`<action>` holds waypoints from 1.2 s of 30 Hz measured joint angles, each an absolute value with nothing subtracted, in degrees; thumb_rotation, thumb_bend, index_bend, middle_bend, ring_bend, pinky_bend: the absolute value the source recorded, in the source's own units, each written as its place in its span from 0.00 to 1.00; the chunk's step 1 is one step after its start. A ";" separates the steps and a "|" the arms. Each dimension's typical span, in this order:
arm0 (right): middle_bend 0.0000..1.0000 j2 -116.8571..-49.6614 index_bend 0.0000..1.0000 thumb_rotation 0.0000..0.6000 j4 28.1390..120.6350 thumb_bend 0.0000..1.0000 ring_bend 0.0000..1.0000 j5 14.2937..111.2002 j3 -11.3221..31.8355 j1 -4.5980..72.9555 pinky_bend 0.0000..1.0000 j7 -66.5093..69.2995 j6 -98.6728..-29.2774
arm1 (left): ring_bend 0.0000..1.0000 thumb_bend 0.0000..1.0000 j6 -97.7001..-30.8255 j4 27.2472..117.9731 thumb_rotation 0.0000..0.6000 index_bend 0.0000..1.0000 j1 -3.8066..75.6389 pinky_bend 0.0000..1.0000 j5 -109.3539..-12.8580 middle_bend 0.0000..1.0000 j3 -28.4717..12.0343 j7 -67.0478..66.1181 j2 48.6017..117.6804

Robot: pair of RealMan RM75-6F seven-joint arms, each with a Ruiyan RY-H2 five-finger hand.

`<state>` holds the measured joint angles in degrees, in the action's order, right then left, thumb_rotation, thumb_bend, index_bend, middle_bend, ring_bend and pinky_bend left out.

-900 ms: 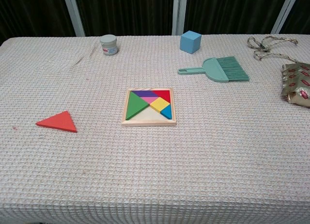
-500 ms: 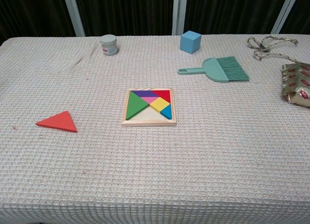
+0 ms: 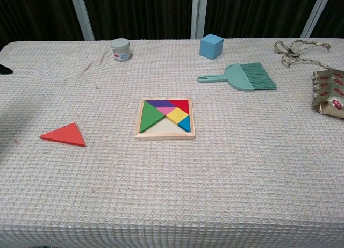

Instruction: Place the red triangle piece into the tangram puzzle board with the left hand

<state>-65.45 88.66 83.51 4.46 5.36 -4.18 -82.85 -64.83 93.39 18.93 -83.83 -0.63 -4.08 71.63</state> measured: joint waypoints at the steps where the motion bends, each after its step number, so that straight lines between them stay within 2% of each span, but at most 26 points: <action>1: 0.00 -65.39 0.00 1.00 88.60 0.27 0.00 83.49 4.46 5.41 0.00 -4.22 -82.75 | 0.00 0.10 -63.67 93.08 1.00 0.10 19.71 0.06 -83.80 0.06 -0.64 -4.13 72.59; 8: 0.00 -65.21 0.00 1.00 88.19 0.27 0.00 83.38 4.72 5.21 0.00 -2.82 -83.32 | 0.00 0.10 -56.88 87.87 1.00 0.12 24.74 0.06 -82.90 0.06 -1.44 -1.96 80.24; 13: 0.00 -65.00 0.00 1.00 87.35 0.27 0.00 83.30 4.93 5.01 0.00 -1.70 -83.70 | 0.00 0.10 -54.16 84.92 1.00 0.17 27.53 0.06 -81.07 0.06 -2.65 -2.65 83.66; 21: 0.00 -65.29 0.00 1.00 86.13 0.27 0.00 82.82 4.88 4.83 0.00 -0.47 -83.33 | 0.00 0.13 -51.29 83.76 1.00 0.22 29.72 0.06 -77.00 0.06 -3.66 -5.69 84.76; 36: 0.00 -65.79 0.00 1.00 85.62 0.27 0.00 82.68 4.81 4.96 0.00 -0.49 -82.82 | 0.00 0.19 -52.65 86.07 1.00 0.30 29.85 0.06 -73.51 0.06 -3.35 -9.29 83.29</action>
